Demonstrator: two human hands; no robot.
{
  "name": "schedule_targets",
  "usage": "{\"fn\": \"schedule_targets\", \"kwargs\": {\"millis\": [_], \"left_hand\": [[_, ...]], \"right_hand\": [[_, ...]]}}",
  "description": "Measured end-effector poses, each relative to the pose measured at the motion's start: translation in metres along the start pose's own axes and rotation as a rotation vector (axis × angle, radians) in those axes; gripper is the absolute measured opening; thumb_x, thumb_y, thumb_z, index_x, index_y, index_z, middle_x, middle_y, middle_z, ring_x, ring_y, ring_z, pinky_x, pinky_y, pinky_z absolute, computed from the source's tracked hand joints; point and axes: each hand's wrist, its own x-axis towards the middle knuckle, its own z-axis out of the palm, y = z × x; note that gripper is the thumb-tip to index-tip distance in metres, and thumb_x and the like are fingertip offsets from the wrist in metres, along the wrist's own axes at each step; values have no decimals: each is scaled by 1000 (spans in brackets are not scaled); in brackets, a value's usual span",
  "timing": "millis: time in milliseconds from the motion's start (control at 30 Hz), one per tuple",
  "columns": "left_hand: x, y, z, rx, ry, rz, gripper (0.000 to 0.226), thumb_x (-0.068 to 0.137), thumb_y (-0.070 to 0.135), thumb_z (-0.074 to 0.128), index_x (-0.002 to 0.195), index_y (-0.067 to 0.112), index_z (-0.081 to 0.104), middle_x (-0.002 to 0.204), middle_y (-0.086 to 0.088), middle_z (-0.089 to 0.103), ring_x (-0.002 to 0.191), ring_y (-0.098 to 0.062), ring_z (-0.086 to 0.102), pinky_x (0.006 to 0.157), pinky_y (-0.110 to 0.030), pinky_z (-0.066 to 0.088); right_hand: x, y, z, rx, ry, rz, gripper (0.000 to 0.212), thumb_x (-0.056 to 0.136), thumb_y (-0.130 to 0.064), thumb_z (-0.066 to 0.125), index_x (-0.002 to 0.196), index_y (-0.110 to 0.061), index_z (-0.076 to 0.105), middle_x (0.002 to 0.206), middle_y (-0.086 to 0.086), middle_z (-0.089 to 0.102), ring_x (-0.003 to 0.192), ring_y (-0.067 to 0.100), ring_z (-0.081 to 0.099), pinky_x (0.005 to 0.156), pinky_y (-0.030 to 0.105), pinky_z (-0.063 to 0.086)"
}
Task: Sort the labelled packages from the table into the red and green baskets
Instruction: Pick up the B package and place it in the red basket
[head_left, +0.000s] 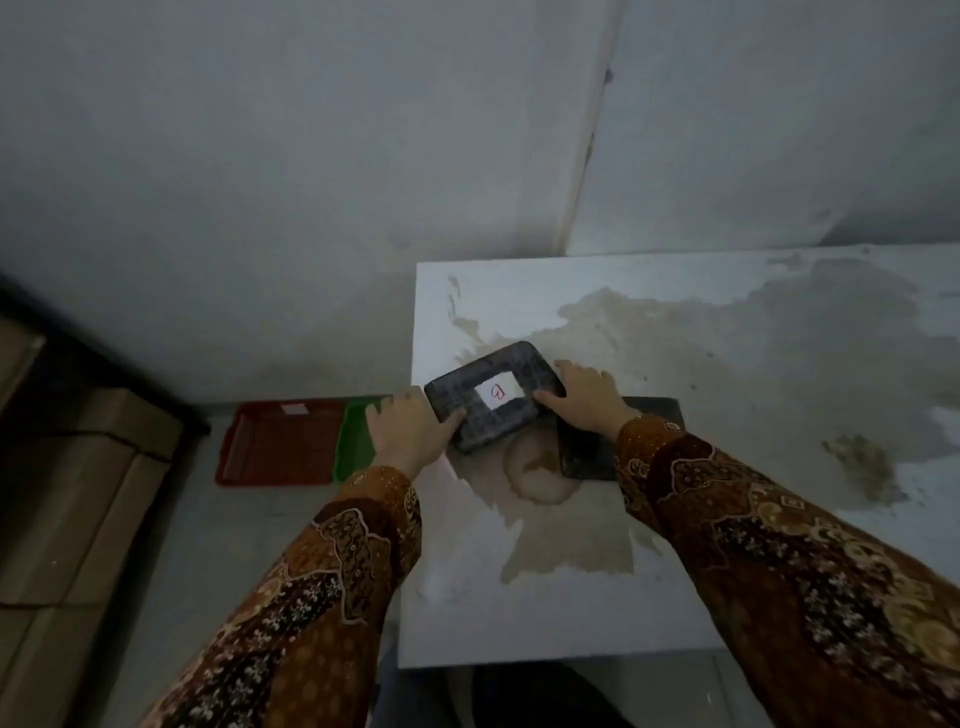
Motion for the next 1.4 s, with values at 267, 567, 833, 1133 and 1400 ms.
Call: {"fn": "schedule_targets", "kwargs": {"millis": [267,567,833,1133,1400], "left_hand": [[4,14,3,-735,14,-50,39,88,39,63,104,4,54,97,-7,63,81,-20,60,59,-20,50],[4,11,-64,-1234,-46,-41,60,83,60,56,121,16,47,118,-5,56,104,-20,58,81,-30,47],[3,27,-110,-1007,-366,326,38,76,52,71,109,36,62,99,9,68,81,-2,70,65,-15,55],[-21,-54,-79,-1421,-99,63,8,88,32,64,93,27,69,89,3,76,79,-10,73,63,-19,57],[-23,-181,-28,-1547,14,-308,22,90,39,61,106,24,65,116,0,67,113,-24,62,96,-37,52]], "right_hand": [[-8,-11,-6,514,133,-41,46,93,-35,55,126,-5,46,121,16,61,108,30,59,93,39,48],[-24,-11,-97,984,-64,-224,31,88,-13,64,119,-15,58,108,6,67,101,25,64,80,26,57],[-31,-53,-142,665,-366,-350,66,79,-18,75,138,-25,45,120,3,64,108,9,63,92,24,52],[-65,-69,-58,1221,-49,-81,31,93,-45,48,120,-31,55,125,4,62,102,10,65,85,29,53],[-60,-203,52,1490,-142,176,48,91,-58,39,123,-26,57,115,-1,67,103,16,64,77,29,51]]}}
